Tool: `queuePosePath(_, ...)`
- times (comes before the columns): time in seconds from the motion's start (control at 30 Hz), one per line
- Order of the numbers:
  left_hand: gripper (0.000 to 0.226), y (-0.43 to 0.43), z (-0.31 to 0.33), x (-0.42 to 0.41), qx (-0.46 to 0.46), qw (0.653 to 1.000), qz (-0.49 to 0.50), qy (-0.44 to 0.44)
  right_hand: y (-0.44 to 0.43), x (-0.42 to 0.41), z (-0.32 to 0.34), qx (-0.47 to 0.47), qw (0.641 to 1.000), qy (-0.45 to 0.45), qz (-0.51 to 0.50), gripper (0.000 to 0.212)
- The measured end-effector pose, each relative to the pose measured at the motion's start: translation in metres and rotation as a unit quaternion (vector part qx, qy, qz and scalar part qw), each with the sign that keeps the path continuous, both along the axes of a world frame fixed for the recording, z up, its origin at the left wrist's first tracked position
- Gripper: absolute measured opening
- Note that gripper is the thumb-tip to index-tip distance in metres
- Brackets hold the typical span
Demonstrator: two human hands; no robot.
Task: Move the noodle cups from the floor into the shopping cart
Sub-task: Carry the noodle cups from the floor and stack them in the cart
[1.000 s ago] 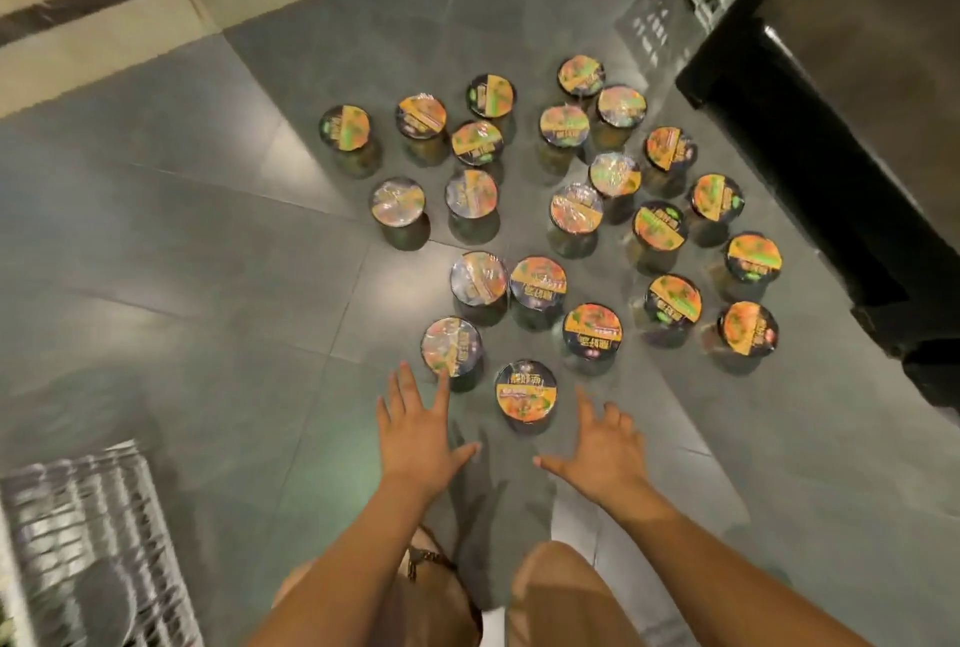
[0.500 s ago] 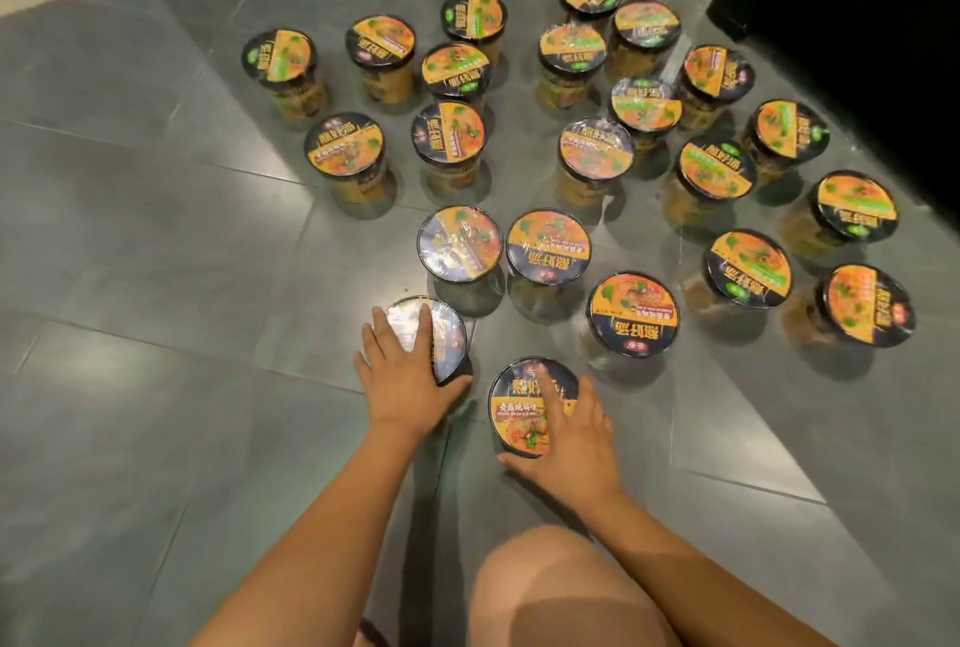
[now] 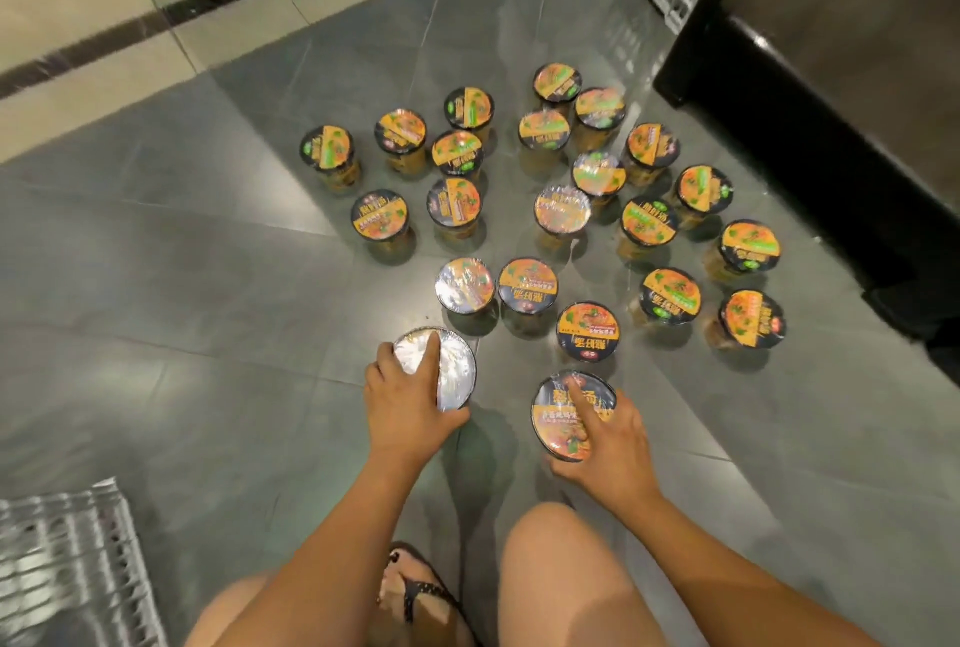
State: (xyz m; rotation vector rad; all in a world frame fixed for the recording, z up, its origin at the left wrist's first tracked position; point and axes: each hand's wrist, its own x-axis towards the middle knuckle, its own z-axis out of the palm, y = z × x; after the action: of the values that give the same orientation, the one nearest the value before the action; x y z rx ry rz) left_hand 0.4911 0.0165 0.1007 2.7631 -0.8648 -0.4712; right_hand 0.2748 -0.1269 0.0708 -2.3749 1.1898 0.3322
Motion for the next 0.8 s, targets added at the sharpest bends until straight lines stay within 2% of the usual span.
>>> queuePosePath(0.3,0.093,0.033,0.282,-0.062,0.001,0.999,-0.03,-0.012,0.015,-0.064,0.271,0.019,0.998,-0.007,-0.056,0.104)
queuePosePath(0.47,0.091,0.045,0.409,-0.113,-0.013,0.998,-0.053,-0.033,0.032,-0.114,0.403,0.025,0.994,-0.012,-0.11,0.104)
queuePosePath(0.6,0.093,0.044,0.467,-0.142,0.001,0.996,-0.08,-0.038,0.036,-0.158,0.468,0.012,0.991,-0.014,-0.133,0.105)
queuePosePath(0.8,0.094,0.033,0.488,-0.176,0.018,0.988,-0.151,-0.032,0.032,-0.2,0.494,-0.011,0.982,-0.009,-0.188,0.106)
